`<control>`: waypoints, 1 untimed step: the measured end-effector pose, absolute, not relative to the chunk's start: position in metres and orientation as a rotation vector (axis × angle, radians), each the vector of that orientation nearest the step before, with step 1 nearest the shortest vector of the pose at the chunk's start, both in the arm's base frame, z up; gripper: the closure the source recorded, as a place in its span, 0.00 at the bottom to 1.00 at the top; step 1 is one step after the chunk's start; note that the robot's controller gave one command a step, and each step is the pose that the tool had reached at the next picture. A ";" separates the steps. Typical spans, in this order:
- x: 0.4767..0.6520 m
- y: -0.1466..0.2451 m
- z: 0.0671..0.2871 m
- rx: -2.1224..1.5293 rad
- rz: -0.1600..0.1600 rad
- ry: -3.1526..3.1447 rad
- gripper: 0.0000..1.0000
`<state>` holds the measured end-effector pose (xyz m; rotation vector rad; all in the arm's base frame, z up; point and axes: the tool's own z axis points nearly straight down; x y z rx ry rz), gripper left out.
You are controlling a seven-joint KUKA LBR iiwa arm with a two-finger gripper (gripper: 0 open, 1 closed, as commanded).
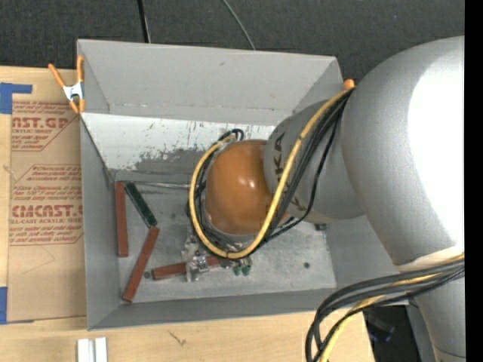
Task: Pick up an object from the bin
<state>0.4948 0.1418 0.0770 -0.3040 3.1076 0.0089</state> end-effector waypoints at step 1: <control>0.491 0.121 0.250 -0.333 0.002 3.115 1.00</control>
Offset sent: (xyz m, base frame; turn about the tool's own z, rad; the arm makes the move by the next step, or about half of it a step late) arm 0.0000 0.0000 0.0000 0.0000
